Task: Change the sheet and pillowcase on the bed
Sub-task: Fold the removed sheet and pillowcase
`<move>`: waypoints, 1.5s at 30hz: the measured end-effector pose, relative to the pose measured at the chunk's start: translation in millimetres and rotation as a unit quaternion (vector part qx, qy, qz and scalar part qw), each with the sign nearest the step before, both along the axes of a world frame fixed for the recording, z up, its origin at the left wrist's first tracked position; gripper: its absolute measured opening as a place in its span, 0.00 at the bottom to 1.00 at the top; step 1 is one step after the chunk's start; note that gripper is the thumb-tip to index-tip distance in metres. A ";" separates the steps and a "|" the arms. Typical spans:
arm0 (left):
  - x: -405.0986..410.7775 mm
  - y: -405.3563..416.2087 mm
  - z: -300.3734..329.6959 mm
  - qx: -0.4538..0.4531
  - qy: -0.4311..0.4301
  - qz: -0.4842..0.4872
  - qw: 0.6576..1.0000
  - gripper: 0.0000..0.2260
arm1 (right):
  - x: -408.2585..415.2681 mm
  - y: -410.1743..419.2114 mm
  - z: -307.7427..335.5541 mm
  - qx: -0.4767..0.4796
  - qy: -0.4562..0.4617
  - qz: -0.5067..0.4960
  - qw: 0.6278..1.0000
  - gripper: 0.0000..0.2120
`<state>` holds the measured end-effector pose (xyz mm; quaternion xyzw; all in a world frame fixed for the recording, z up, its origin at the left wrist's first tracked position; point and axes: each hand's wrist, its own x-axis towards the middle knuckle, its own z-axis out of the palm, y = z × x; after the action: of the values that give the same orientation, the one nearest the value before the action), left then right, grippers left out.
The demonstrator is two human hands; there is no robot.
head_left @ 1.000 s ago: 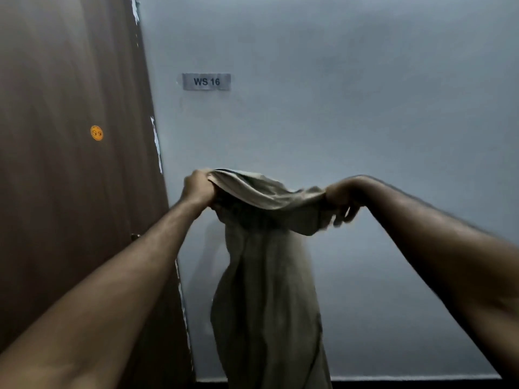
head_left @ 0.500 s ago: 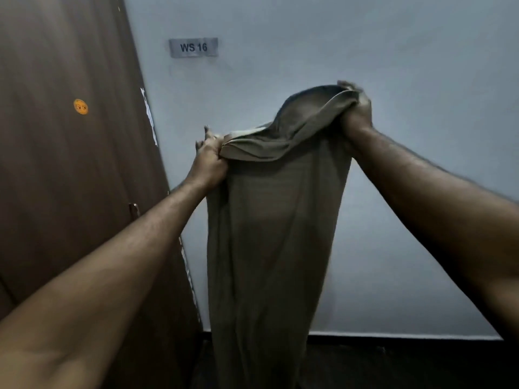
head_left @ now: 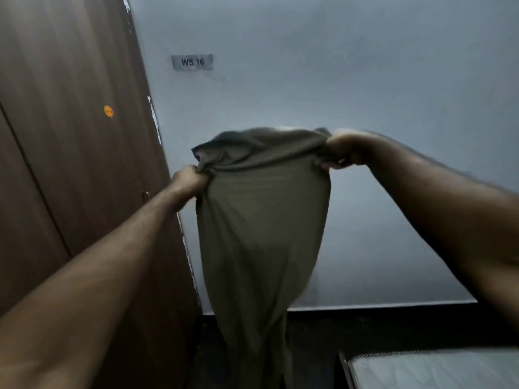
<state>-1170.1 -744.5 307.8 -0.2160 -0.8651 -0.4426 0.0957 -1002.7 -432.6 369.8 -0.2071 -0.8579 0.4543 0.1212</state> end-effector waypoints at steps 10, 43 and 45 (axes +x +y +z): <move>117.0 -55.8 20.0 0.183 -0.179 -0.097 0.962 0.19 | 98.7 -57.3 -2.5 0.062 -0.088 -0.027 0.994 0.09; 176.0 -20.0 82.3 0.388 -0.062 -0.159 0.906 0.08 | 172.3 -29.2 -59.4 -0.004 -0.150 0.331 0.932 0.21; 171.8 -18.6 75.4 0.387 -0.118 -0.160 0.900 0.16 | 165.0 -27.2 -60.6 0.094 -0.193 0.278 0.936 0.19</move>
<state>-998.3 -763.2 383.2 -0.2432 -0.5843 -0.7742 -0.0034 -837.6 -459.8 309.2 -0.0316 -0.9269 0.3386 -0.1586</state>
